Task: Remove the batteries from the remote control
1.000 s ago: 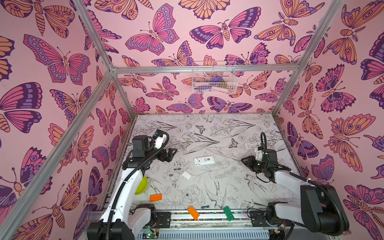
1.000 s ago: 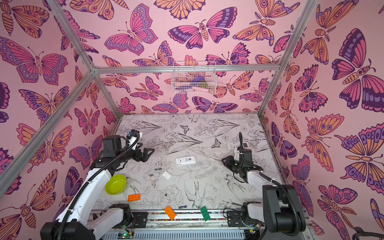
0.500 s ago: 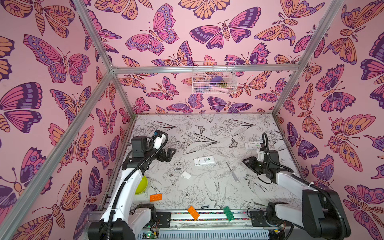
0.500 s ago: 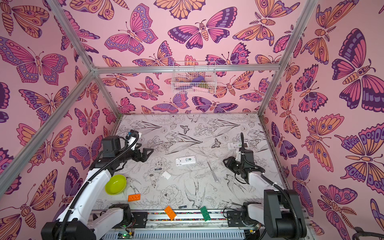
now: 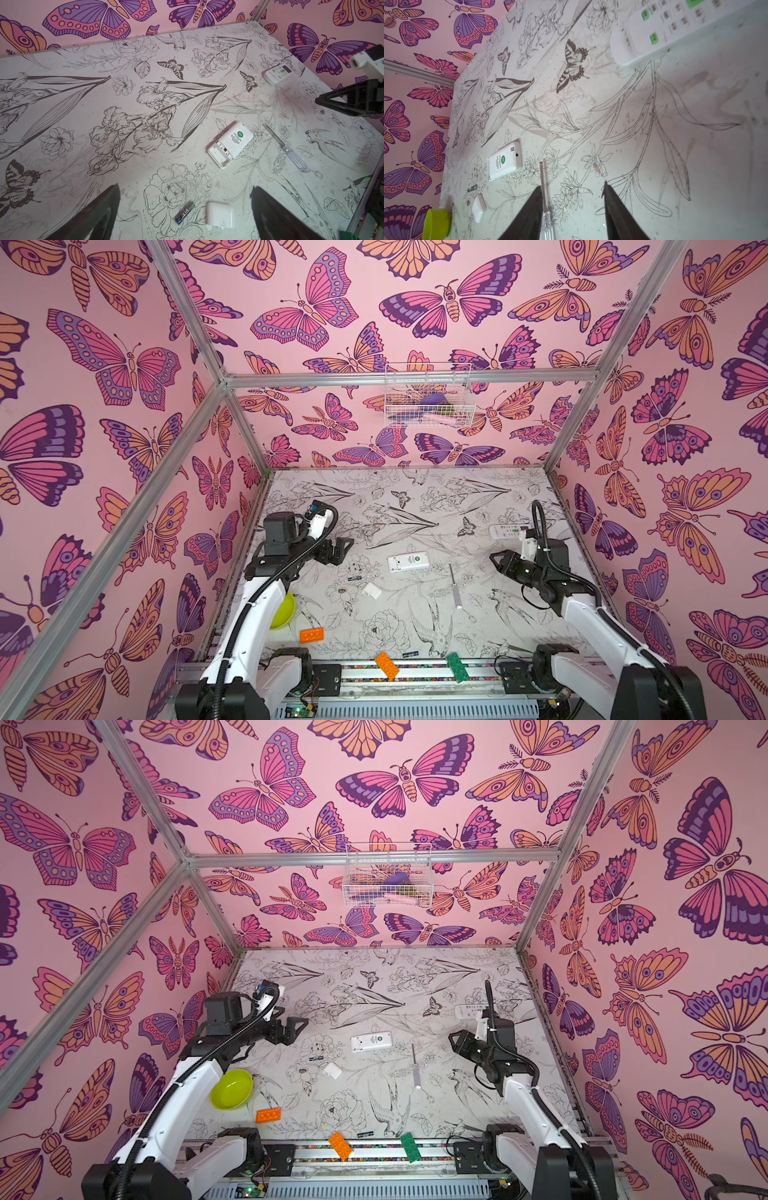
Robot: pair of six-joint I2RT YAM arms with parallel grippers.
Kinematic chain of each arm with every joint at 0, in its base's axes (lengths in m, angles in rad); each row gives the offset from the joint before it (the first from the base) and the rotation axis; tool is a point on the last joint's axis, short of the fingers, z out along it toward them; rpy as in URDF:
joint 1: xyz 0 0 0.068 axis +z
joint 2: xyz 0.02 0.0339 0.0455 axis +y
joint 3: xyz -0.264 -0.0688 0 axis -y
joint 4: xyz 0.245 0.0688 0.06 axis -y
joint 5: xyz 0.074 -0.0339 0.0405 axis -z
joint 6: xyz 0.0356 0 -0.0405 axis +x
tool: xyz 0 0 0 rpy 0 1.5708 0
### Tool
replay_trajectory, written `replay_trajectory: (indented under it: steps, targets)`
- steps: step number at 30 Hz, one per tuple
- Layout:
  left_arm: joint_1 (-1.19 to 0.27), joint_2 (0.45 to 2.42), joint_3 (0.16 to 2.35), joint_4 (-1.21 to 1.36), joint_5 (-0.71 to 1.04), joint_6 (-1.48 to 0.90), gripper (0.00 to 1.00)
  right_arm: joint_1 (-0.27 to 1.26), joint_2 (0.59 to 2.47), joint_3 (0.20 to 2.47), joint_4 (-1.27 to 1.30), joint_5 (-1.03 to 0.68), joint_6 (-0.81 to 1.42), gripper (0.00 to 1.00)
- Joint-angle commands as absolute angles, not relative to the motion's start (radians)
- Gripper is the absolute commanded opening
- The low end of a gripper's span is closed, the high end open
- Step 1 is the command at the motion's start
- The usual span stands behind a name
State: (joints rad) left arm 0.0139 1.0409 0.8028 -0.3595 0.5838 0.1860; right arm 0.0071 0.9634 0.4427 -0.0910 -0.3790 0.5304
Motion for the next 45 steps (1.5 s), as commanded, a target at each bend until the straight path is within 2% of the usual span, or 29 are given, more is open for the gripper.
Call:
replay_trajectory:
  steps: [1, 3, 5, 10, 11, 17, 33, 39, 45]
  targets:
    - [0.001, 1.044, 0.790, -0.348, 0.599, 0.208, 1.00, 0.000, 0.883, 0.486, -0.151, -0.346, 0.480, 0.56]
    - [-0.013, 1.044, 0.794, -0.352, 0.603, 0.218, 0.99, 0.000, 0.831, 0.477, -0.138, -0.320, 0.469, 0.61]
    - [-0.013, 1.045, 0.802, -0.363, 0.618, 0.212, 1.00, 0.000, 0.783, 0.489, -0.173, -0.273, 0.451, 0.71]
    - [-0.051, 1.073, 0.822, -0.369, 0.601, 0.264, 1.00, 0.000, 0.671, 0.527, -0.224, -0.268, 0.348, 0.77]
    - [-0.067, 1.086, 0.844, -0.381, 0.593, 0.274, 1.00, 0.000, 0.651, 0.529, -0.231, -0.252, 0.326, 1.00]
    - [-0.134, 1.183, 0.964, -0.431, 0.583, 0.289, 1.00, 0.000, 0.552, 0.559, -0.311, -0.207, 0.222, 0.99]
    - [-0.435, 1.499, 1.130, -0.526, 0.443, 0.607, 1.00, 0.000, 0.405, 0.590, -0.509, -0.103, 0.095, 0.99]
    - [-0.528, 1.632, 1.184, -0.525, 0.416, 0.631, 1.00, 0.000, 0.381, 0.594, -0.581, -0.064, 0.036, 0.99]
    - [-0.582, 1.753, 1.249, -0.526, 0.380, 0.620, 1.00, 0.000, 0.360, 0.562, -0.548, -0.038, 0.029, 0.99]
